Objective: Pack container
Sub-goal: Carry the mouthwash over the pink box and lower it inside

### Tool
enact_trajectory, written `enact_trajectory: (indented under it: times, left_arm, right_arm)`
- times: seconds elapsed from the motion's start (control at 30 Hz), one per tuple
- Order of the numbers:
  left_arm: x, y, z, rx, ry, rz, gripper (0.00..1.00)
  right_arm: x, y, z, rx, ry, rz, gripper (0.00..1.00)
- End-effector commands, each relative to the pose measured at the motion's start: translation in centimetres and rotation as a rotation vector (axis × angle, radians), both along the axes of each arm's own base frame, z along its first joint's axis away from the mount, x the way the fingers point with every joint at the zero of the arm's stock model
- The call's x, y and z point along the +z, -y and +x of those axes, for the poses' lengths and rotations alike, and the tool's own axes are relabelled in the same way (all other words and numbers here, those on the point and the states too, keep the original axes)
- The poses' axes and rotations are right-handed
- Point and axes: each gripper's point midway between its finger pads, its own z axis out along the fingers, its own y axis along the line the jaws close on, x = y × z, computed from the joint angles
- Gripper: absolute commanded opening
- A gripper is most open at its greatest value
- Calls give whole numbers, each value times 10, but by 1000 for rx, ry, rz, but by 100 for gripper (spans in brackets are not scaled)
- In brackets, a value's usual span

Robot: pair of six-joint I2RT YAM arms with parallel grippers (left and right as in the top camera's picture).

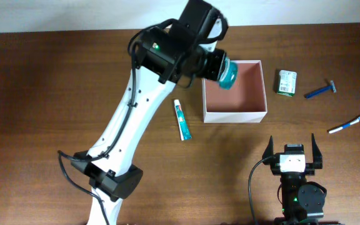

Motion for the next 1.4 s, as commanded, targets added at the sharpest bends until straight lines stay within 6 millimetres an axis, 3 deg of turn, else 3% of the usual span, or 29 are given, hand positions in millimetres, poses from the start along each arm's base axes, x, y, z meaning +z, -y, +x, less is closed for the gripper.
enact_trajectory:
  times: [0.0,0.13,0.27,0.53,0.7,0.83,1.1,1.37]
  left_arm:
    - [13,-3,17,70,89,3,11]
    - [-8,8,37,80,92,12,11]
    - [-43,21,54,78,62,36,12]
    - [-120,32,69,74,-42,122,13]
    - [-151,30,75,91,-68,178,13]
    - [-158,25,83,119,-45,211,17]
    - [-154,20,96,160,14,232,20]
    - [-155,20,96,160,16,237,25]
  right_arm:
    - [-3,1,0,-7,-5,-1,99]
    - [-3,1,0,-7,-5,-1,99]
    - [-3,0,0,-7,-5,-1,99]
    - [-3,0,0,-7,-5,-1,99]
    - [-2,0,0,-7,-5,-1,99]
    - [-3,1,0,-7,-5,-1,99]
    - [-2,0,0,-7,-5,-1,99]
    - [-3,0,0,-7,-5,-1,99]
